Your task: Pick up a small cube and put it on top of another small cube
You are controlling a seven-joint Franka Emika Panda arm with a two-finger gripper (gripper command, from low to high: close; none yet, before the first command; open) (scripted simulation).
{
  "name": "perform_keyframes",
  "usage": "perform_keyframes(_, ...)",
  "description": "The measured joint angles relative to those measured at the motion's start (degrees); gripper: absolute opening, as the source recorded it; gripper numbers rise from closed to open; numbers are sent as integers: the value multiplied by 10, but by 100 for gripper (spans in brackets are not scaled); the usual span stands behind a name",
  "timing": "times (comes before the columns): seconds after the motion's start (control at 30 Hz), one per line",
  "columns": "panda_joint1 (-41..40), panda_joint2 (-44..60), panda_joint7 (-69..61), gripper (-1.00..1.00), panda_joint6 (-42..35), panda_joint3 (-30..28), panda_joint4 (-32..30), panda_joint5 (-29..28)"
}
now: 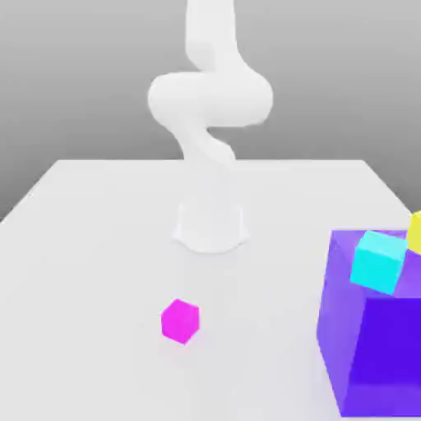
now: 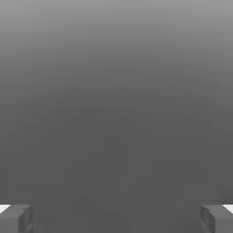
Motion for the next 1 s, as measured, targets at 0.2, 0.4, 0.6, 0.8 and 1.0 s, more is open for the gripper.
perform_keyframes(0.2,-28,106,50,0,90,2,-105,5)
perform_keyframes(0.4,-55,215,106,0,182,6,-214,7)
perform_keyframes(0.6,-88,373,173,0,308,10,-327,4)
perform_keyframes(0.8,-89,518,184,0,424,5,-322,2)
perform_keyframes(1.0,-85,556,185,-100,456,2,-315,1)
